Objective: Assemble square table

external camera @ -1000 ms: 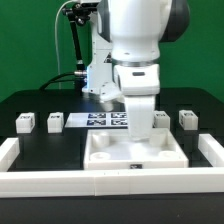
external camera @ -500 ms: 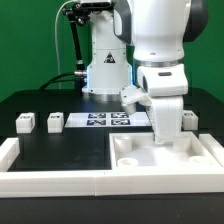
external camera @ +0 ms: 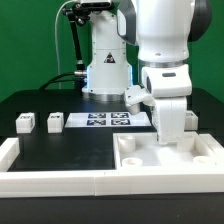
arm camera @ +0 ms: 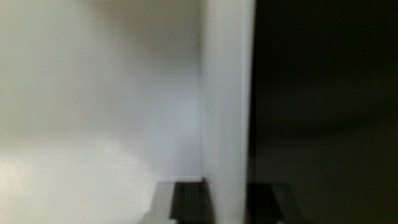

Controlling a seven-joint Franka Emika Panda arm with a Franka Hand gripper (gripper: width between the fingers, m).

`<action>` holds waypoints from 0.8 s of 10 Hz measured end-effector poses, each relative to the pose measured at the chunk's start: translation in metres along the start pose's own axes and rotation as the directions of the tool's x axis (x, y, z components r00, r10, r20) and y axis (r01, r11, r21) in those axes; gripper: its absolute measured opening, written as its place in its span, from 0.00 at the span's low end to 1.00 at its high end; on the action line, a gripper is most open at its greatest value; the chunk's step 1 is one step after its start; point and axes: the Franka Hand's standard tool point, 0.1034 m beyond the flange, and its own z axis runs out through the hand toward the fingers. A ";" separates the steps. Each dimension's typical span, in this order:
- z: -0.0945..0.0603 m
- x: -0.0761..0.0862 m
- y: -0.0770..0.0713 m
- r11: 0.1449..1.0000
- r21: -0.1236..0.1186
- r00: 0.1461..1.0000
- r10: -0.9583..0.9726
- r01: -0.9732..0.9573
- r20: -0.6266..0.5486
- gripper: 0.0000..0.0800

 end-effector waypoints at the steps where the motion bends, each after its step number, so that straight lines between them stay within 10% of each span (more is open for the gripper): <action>1: 0.000 -0.001 0.000 1.000 0.001 1.000 0.001 -0.001 0.000 0.09; 3: 0.001 -0.001 0.000 1.000 0.001 1.000 0.002 -0.002 0.000 0.55; 8: 0.001 -0.002 -0.001 1.000 0.002 1.000 0.004 -0.004 0.001 0.81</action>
Offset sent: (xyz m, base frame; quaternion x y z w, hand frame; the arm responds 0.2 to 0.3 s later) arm 0.0000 0.0000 0.0000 0.0000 0.0000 0.0000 1.0000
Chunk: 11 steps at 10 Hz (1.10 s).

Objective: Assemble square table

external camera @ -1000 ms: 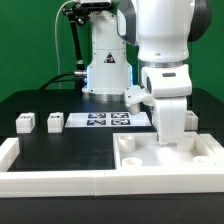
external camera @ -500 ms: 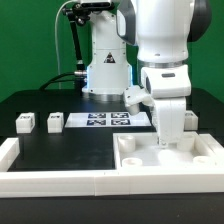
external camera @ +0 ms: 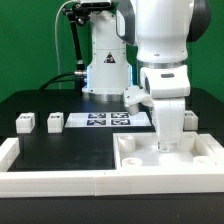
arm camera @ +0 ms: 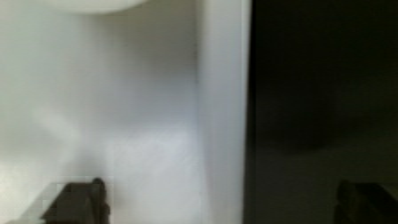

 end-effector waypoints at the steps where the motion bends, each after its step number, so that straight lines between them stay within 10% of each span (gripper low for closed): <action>1: 0.000 0.000 0.000 1.000 0.001 1.000 0.002 -0.002 0.000 0.81; 7: -0.035 0.019 -0.026 0.934 -0.085 0.938 0.345 -0.346 -0.025 0.81; 11: -0.031 0.016 -0.026 0.907 -0.075 0.910 0.413 -0.414 -0.029 0.81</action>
Offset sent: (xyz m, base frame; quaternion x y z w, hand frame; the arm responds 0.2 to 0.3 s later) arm -0.0240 0.0077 0.0283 -0.0330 -0.0111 0.1543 0.9874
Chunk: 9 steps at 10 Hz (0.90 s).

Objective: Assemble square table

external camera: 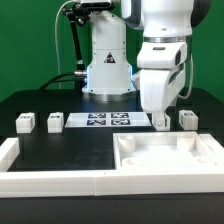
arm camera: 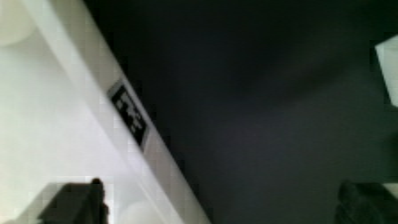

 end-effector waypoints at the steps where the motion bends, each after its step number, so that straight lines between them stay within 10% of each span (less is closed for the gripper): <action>1: 0.000 0.000 -0.001 0.995 0.001 0.995 0.096 -0.096 0.000 0.81; 3: -0.002 0.005 -0.016 0.914 -0.015 0.914 0.404 -0.404 -0.038 0.81; 9: 0.003 0.027 -0.048 0.559 0.045 0.559 0.829 -0.828 -0.015 0.81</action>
Offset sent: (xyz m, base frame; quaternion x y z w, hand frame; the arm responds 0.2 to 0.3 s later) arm -0.0248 0.0161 0.0042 -0.0097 0.0072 0.3438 0.9390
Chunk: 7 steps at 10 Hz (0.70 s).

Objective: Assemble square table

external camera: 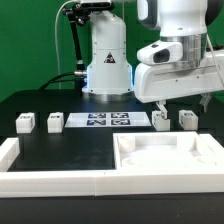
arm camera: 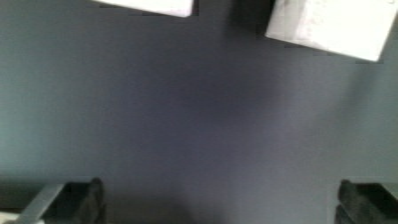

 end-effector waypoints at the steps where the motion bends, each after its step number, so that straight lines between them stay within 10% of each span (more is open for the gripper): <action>1: 0.000 0.000 -0.001 0.997 0.005 0.997 0.071 -0.071 0.001 0.81; 7: 0.003 -0.032 -0.032 0.958 -0.009 0.958 0.287 -0.287 0.018 0.81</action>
Offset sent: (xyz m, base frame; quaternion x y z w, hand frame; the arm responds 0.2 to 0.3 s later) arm -0.0394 0.0176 0.0050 -0.0266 0.0176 0.2171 0.9756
